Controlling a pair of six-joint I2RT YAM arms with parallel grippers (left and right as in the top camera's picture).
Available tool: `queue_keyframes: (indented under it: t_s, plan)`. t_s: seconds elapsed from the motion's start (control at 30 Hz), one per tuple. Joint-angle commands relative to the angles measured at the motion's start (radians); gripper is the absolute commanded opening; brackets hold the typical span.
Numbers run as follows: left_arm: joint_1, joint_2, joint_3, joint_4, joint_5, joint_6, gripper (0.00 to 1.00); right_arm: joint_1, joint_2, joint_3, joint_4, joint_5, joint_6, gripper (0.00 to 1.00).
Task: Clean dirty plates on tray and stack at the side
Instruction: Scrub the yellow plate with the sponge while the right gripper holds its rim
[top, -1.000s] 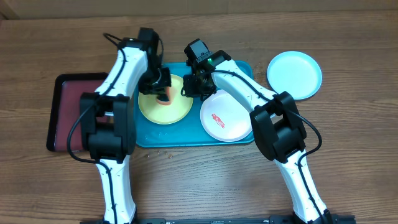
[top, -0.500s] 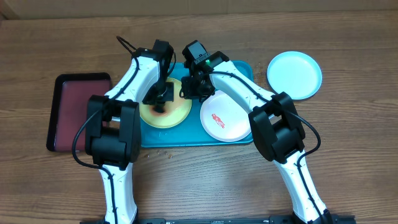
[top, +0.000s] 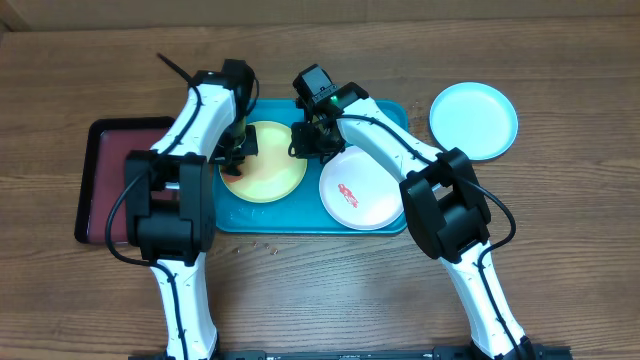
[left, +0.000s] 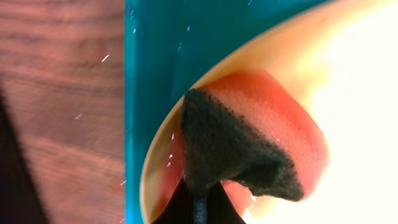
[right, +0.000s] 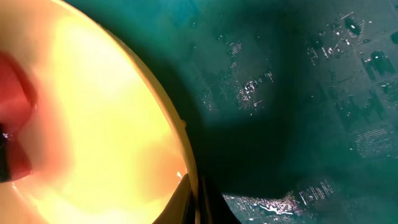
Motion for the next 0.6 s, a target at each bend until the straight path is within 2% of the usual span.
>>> queue_keyframes:
  t_s: [0.0,0.13,0.27,0.57]
  plan:
    - [-0.002,0.034,0.011,0.095,0.306,0.019,0.04,-0.019,0.036,-0.016,-0.013,0.077,0.005,0.04]
    - [-0.014,0.034,0.011,0.15,0.454,0.019,0.04,-0.019,0.036,-0.016,-0.01,0.077,0.005,0.04]
    - [-0.033,0.034,0.011,0.166,0.527,0.056,0.04,-0.019,0.036,-0.016,-0.009,0.077,0.005,0.04]
    - [-0.056,0.034,0.011,0.053,0.518,0.173,0.04,-0.019,0.036,-0.016,-0.01,0.077,0.005,0.04]
